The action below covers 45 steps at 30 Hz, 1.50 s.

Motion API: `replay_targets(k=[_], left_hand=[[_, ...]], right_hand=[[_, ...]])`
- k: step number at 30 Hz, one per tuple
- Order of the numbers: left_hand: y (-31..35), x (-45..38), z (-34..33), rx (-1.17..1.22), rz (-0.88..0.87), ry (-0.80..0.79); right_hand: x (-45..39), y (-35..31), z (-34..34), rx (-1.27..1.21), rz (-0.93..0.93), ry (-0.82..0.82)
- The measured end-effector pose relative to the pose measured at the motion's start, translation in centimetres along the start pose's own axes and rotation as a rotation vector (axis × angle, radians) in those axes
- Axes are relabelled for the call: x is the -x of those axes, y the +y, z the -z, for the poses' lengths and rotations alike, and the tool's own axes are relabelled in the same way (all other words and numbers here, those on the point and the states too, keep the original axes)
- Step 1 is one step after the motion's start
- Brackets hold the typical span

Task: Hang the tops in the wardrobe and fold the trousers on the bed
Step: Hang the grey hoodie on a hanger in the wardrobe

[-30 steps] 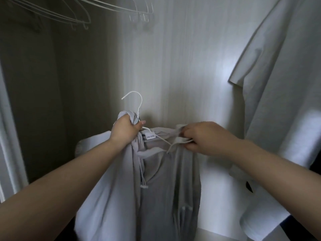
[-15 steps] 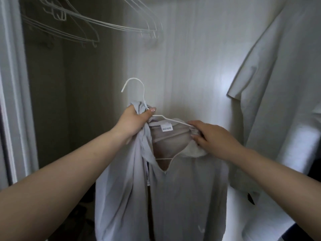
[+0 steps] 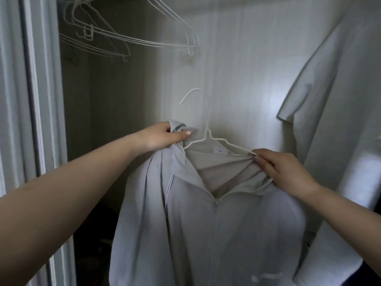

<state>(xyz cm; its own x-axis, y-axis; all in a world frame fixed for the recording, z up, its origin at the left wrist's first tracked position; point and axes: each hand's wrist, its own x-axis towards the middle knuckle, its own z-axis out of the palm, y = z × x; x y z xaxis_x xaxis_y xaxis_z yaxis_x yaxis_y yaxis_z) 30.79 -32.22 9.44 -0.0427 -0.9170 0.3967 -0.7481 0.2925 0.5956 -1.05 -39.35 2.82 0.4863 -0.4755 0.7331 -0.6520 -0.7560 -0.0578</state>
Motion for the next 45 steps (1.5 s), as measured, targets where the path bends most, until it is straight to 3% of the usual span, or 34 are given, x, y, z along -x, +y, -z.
replay_targets(k=[4,6,8,12,15,20,26,30,33,35,38,43,45], left_hand=[[-2.3,0.9,0.7,-0.101,0.204,-0.241],[-3.5,1.3,0.7,-0.059,0.189,-0.271],[-4.4,1.7,0.5,-0.096,0.090,-0.181],[-6.1,1.7,0.4,-0.214,-0.144,0.181],[-6.6,1.8,0.5,-0.197,-0.223,0.305],[-6.1,1.8,0.5,0.106,-0.194,0.293],[-7.3,1.2,-0.3,0.082,0.132,0.277],[-6.6,1.6,-1.7,0.302,-0.008,0.353],[-6.8,1.7,-2.2,0.013,-0.103,0.255],[-7.3,1.6,-2.4,-0.165,-0.172,0.304],[-8.1,1.3,-2.6,-0.249,-0.254,0.383],[-8.8,-0.1,-2.0,-0.133,-0.138,0.566],[-9.3,-0.6,-1.9,-0.234,-0.058,0.475]], right_hand=[[0.4,1.1,0.0,-0.084,-0.061,0.063],[0.7,1.5,0.0,-0.096,-0.103,0.088],[0.8,1.9,0.2,-0.120,-0.146,0.132],[1.1,2.3,0.6,-0.100,-0.158,0.170],[1.0,2.6,0.9,-0.041,-0.130,0.169],[1.3,3.1,1.3,0.081,-0.061,0.151],[0.7,2.4,1.2,-0.015,-0.079,0.174],[0.6,2.6,1.1,-0.041,-0.130,0.197],[0.7,2.9,1.2,-0.040,-0.159,0.198],[0.8,3.2,1.2,-0.024,-0.150,0.187],[1.0,3.5,1.4,0.026,-0.106,0.174],[1.1,4.0,1.3,0.179,-0.031,0.111],[0.7,3.8,0.8,0.140,-0.040,0.124]])
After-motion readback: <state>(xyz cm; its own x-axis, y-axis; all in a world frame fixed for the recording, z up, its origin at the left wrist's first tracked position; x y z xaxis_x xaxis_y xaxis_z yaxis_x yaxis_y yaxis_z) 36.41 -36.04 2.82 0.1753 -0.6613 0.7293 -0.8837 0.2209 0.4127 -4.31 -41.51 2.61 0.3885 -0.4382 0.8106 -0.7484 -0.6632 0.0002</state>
